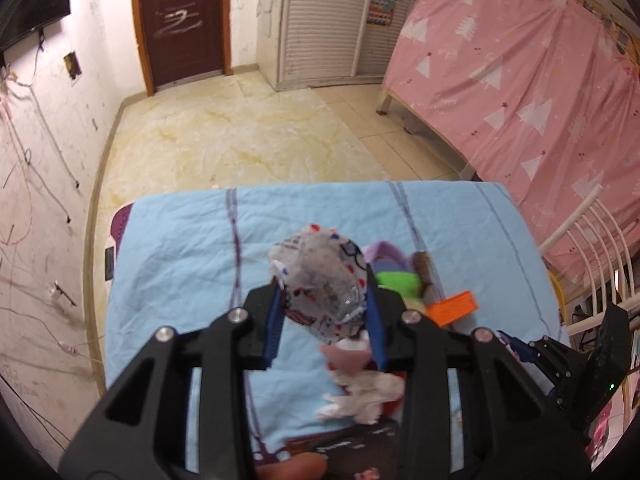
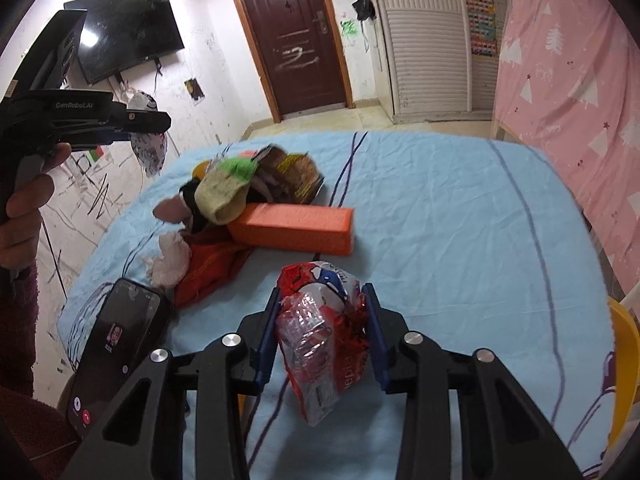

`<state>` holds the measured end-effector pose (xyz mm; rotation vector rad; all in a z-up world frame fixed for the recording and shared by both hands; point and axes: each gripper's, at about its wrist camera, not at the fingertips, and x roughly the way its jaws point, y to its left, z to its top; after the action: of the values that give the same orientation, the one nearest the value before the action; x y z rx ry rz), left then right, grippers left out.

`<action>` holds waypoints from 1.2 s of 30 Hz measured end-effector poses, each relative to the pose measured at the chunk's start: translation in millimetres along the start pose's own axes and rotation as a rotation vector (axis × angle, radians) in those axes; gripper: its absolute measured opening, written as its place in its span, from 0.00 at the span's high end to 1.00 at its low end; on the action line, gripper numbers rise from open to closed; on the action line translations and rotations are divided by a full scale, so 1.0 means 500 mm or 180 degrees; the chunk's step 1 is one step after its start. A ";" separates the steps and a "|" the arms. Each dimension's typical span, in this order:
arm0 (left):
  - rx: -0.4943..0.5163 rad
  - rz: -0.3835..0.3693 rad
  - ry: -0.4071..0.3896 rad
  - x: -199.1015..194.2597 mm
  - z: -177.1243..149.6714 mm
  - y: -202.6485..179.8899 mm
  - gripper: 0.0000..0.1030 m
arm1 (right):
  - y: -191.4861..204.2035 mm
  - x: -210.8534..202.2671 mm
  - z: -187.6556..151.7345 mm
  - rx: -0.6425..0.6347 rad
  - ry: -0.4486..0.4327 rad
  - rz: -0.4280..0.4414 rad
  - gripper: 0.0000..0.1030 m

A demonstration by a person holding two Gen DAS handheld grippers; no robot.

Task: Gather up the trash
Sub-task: 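Grasp the red-and-clear plastic bag with the right tool and lift, then carry the plastic bag with the right tool into the yellow bin, release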

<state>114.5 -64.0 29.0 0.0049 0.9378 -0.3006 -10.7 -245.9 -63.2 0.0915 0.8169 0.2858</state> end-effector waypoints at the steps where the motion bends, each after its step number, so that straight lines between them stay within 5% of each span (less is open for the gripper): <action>1: 0.0036 -0.0015 -0.0009 -0.003 0.003 -0.015 0.68 | -0.006 -0.008 0.001 0.0022 -0.0037 -0.0004 0.69; 19: 0.0796 -0.0274 0.0080 0.008 0.019 -0.345 0.68 | -0.262 -0.223 -0.049 0.0668 -0.0702 -0.0595 0.68; 28: 0.1318 -0.0566 0.0337 0.059 -0.008 -0.587 0.67 | -0.419 -0.278 -0.131 0.1118 -0.0752 -0.0942 0.68; 36: 0.1641 -0.0722 0.0599 0.119 -0.052 -0.753 0.67 | -0.502 -0.274 -0.188 0.1379 -0.0707 -0.0983 0.68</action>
<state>30.1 -436.4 13.9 0.4081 1.0265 -0.7565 -114.0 -528.2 -78.5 0.3924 0.6490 -0.1944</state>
